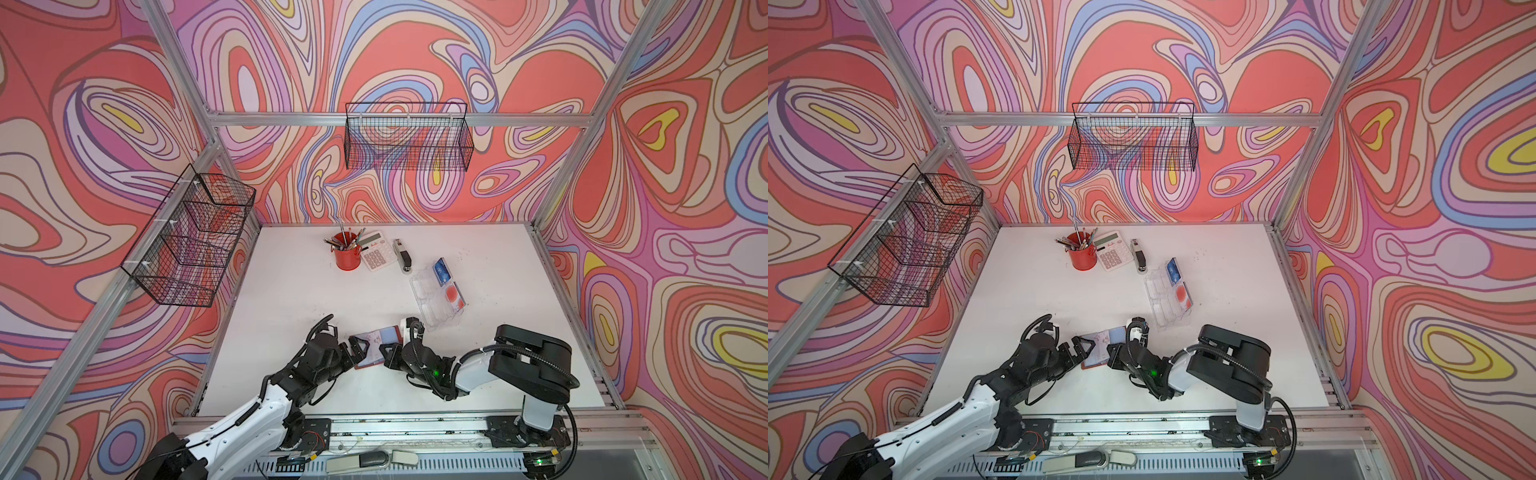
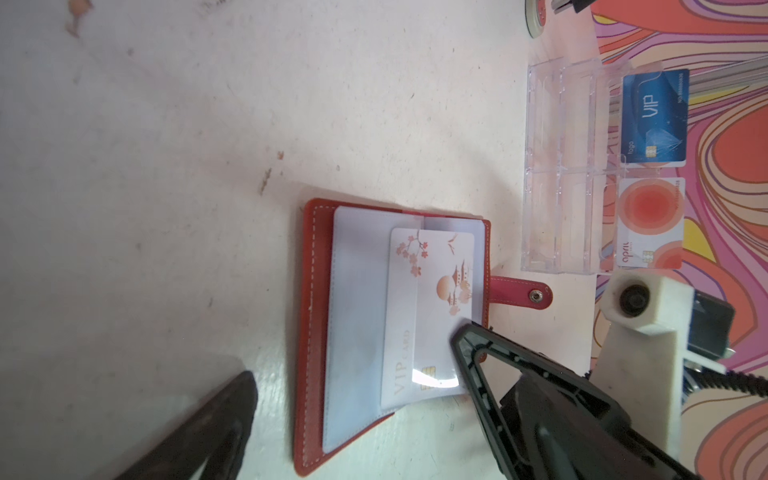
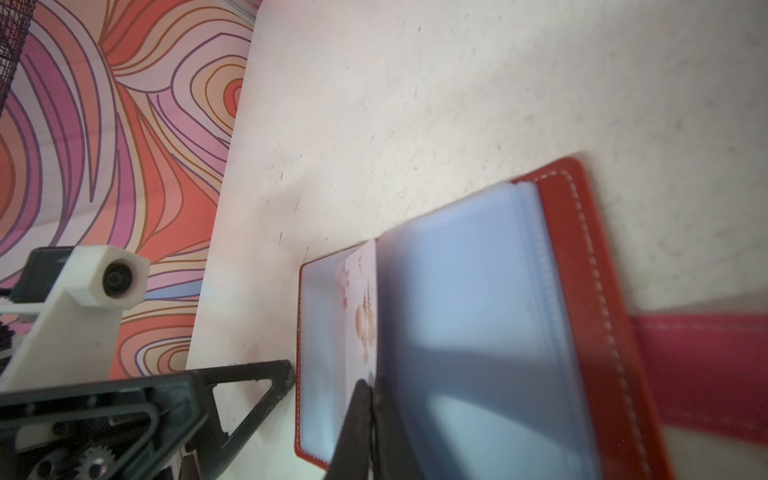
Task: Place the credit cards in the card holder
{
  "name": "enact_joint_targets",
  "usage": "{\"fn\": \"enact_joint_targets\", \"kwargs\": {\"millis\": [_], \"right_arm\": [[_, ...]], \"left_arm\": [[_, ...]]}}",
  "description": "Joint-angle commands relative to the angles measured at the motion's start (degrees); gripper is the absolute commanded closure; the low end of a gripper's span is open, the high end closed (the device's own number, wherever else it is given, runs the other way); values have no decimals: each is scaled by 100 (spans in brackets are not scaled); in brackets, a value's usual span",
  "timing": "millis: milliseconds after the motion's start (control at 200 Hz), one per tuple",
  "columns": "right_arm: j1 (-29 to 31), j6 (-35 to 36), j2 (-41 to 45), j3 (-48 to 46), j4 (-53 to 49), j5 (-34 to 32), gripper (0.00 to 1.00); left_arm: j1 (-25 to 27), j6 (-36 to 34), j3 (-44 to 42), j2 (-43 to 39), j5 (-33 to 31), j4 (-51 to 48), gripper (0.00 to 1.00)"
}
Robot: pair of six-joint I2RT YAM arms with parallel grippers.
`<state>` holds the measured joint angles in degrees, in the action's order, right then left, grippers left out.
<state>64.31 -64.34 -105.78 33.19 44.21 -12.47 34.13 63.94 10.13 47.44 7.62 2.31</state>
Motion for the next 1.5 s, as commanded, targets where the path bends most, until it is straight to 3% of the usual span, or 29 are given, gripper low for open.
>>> {"fn": "enact_joint_targets", "kwargs": {"millis": [0,290,696,816,941,1077,1492], "right_arm": [[46,143,-120,-20,-453,159,100],[53,317,-350,-81,88,450,100],[49,844,-278,399,-1005,386,100],[46,927,59,420,-1442,93,83],[48,1152,452,760,-2457,-286,76],[51,1265,699,1050,-3117,-553,72],[64,1257,7,1332,-2792,-104,71]], "left_arm": [[15,-93,81,221,115,39,0],[15,-118,74,406,84,151,0],[15,-189,115,494,-33,80,0],[15,-181,103,497,-25,108,0],[15,-199,92,386,-135,-16,0],[15,-181,47,251,-120,7,0],[15,-238,87,637,94,380,0]]}}
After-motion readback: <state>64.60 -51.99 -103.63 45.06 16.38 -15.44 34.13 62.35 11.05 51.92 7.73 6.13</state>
